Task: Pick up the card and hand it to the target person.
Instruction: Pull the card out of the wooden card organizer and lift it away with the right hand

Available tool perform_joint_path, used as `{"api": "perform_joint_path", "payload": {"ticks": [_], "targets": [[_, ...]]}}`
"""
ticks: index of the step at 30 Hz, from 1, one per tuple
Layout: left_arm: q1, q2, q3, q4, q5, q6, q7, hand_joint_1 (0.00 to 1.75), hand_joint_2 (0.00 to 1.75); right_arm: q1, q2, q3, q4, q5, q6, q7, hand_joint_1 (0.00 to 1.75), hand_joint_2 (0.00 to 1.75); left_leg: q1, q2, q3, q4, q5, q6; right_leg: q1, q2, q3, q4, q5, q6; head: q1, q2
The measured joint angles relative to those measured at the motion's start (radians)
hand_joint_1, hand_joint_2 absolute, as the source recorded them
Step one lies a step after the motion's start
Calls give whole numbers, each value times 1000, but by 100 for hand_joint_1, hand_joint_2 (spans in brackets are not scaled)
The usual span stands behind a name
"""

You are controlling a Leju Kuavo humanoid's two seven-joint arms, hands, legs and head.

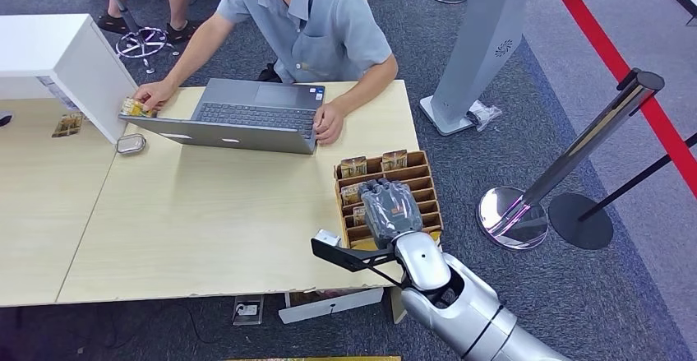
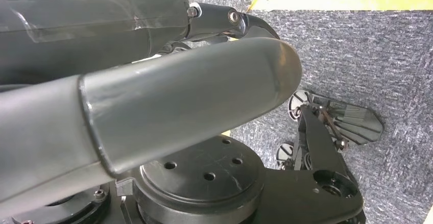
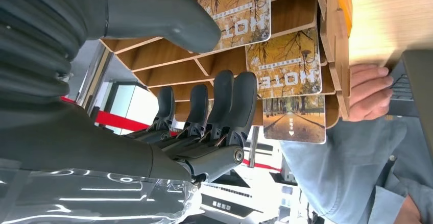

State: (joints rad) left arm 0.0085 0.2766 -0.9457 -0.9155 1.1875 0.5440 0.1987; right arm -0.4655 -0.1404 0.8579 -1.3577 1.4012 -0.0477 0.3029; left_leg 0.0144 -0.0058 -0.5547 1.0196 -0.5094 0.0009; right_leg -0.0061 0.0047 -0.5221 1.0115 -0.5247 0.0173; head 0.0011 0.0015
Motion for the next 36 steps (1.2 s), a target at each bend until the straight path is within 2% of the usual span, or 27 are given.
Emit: {"api": "perform_joint_path", "payload": {"ticks": [6,15,27,36], "targets": [[0,0,0,0,0,0,0,0,0,0,-2,-1,16,-1,0,3,123,175,0,0,0,0,0,0,0,0,0,0,0,0,0,0],[0,0,0,0,-4,4,1,0,0,10,-4,0,31,-9,1,-10,109,175,0,0,0,0,0,0,0,0,0,0,0,0,0,0],[0,0,0,0,-9,4,2,0,0,11,-5,-5,35,-3,-30,2,123,175,0,0,0,0,0,0,0,0,0,0,0,0,0,0],[0,0,0,0,-10,5,7,0,0,7,-7,-33,-40,4,-47,9,112,175,0,0,0,0,0,0,0,0,0,0,0,0,0,0]]}}
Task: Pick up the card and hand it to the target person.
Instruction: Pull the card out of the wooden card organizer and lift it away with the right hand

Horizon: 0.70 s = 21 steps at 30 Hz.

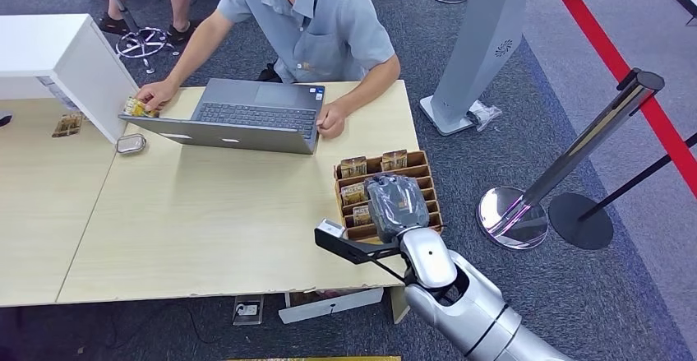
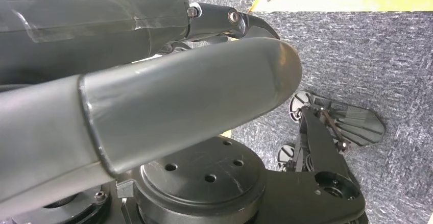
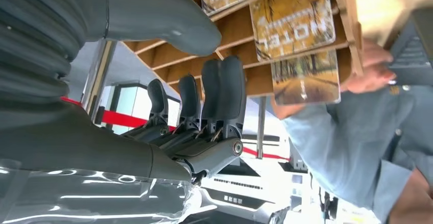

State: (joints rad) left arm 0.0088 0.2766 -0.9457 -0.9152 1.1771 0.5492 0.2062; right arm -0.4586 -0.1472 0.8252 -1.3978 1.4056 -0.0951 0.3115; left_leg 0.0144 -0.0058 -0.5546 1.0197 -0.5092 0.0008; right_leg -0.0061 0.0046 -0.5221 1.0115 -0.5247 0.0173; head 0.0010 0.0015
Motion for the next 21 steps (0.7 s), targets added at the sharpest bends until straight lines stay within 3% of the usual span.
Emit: {"api": "perform_joint_path", "payload": {"ticks": [21], "targets": [[0,0,0,0,-5,-8,0,0,0,13,10,8,18,-24,-7,-49,100,175,0,0,0,0,0,0,0,0,0,0,0,0,0,0]]}}
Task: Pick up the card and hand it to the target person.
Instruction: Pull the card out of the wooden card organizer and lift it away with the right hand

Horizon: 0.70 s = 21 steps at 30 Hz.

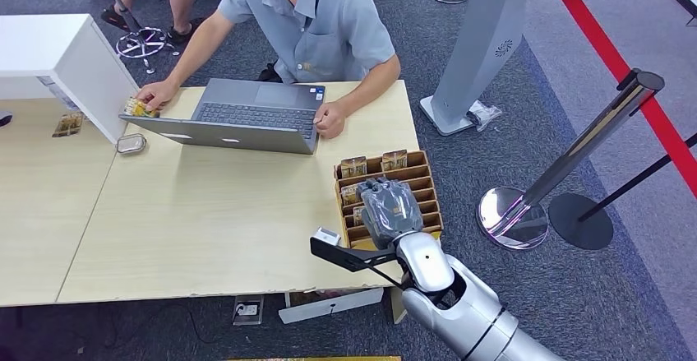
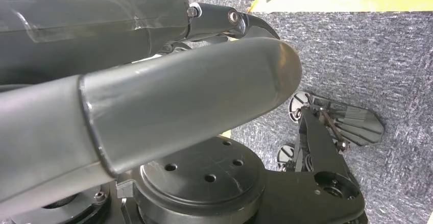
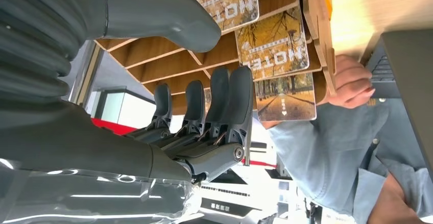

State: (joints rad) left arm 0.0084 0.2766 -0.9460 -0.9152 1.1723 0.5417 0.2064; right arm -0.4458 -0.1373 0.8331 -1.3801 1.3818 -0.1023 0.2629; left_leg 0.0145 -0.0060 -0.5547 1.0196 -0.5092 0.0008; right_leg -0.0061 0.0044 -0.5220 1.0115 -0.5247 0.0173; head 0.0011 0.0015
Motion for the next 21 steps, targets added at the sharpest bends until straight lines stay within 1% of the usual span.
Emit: {"api": "perform_joint_path", "payload": {"ticks": [3,8,21], "targets": [[0,0,0,0,-1,-1,0,0,0,0,2,1,10,-4,-1,-4,103,175,0,0,0,0,0,0,0,0,0,0,0,0,0,0],[0,0,0,1,-5,-4,0,0,0,0,10,2,38,-9,-12,-7,98,175,0,0,0,0,0,0,0,0,0,0,0,0,0,0],[0,0,0,2,-9,-6,0,0,0,-2,15,2,78,-11,-16,-5,110,175,0,0,0,0,0,0,0,0,0,0,0,0,0,0]]}}
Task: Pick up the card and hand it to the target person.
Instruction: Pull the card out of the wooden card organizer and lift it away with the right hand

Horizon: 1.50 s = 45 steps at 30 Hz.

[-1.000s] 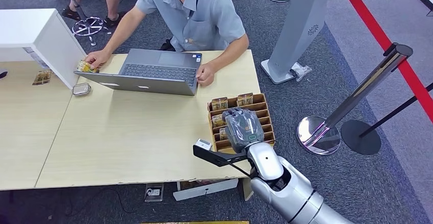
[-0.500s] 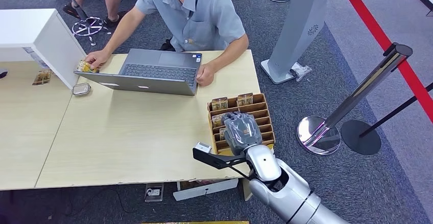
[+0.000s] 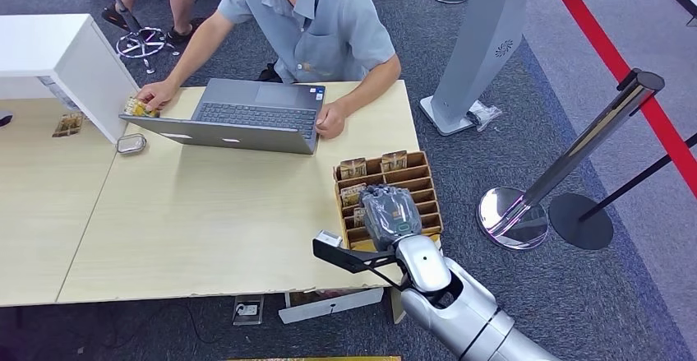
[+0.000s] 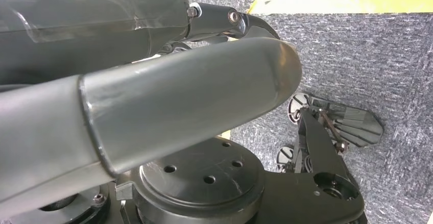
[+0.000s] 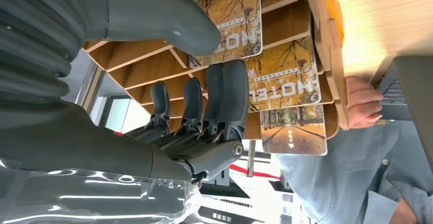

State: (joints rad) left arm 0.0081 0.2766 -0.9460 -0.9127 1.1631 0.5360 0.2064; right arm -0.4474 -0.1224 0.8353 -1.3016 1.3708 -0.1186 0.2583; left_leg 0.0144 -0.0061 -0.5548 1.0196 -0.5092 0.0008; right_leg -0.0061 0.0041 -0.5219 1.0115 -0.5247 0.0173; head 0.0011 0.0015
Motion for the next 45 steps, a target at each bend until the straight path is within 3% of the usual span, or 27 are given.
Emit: {"api": "perform_joint_path", "payload": {"ticks": [20,26,30,45], "targets": [[0,0,0,0,-2,0,0,0,0,-3,1,0,30,5,2,2,104,175,0,0,0,0,0,0,0,0,0,0,0,0,0,0],[0,0,0,0,-2,0,0,0,0,-3,1,0,35,5,2,2,130,175,0,0,0,0,0,0,0,0,0,0,0,0,0,0],[0,0,0,0,-2,0,0,0,0,-3,1,0,35,5,2,2,171,175,0,0,0,0,0,0,0,0,0,0,0,0,0,0],[0,0,0,2,-4,-1,0,0,0,-3,-5,-4,12,11,3,0,175,175,0,0,0,0,0,0,0,0,0,0,0,0,0,0]]}}
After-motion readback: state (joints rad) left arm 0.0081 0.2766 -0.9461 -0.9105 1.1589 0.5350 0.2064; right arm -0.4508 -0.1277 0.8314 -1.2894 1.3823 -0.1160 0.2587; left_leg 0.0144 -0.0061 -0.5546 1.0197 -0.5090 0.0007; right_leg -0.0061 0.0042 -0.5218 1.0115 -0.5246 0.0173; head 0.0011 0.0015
